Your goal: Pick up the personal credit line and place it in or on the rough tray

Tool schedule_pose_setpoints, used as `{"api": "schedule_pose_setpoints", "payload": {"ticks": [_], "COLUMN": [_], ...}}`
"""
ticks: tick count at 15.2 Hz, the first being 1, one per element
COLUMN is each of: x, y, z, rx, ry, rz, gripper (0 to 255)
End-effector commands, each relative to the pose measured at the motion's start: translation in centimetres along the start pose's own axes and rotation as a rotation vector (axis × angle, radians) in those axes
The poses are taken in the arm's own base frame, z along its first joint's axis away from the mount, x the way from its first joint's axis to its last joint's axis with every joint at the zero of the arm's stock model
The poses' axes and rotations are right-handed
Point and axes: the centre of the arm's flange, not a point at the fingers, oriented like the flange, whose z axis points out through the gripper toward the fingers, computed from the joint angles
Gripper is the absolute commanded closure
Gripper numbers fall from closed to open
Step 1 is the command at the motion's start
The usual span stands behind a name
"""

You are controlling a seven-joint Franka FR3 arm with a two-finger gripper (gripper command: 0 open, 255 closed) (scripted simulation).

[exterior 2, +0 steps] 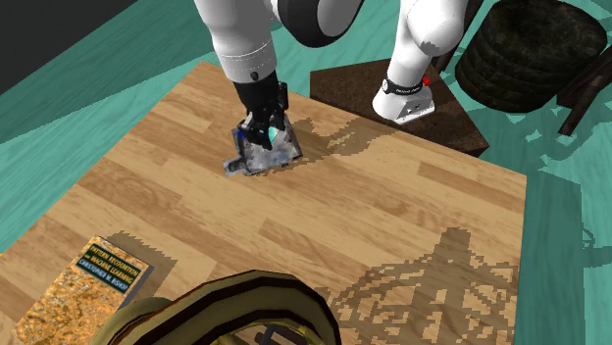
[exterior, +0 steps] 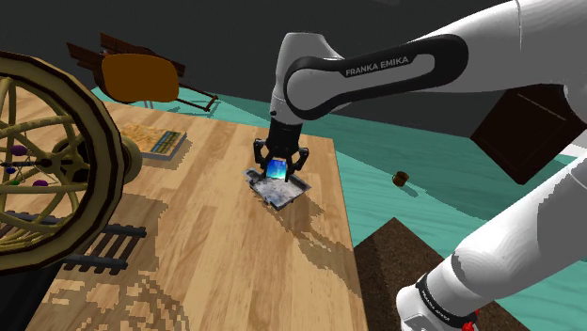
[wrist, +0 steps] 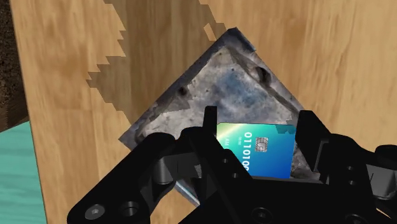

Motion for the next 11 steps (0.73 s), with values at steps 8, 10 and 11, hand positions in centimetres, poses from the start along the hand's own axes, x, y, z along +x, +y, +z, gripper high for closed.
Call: {"api": "schedule_pose_setpoints", "payload": {"ticks": [8, 10, 11], "x": [0.5, 0.5, 0.5], "y": [0.1, 0.1, 0.1], "z": [3.5, 3.5, 3.5], "rx": [0.0, 0.0, 0.0], "ry": [0.0, 0.0, 0.0], "rz": [0.0, 0.0, 0.0], "gripper": [255, 255, 255]}}
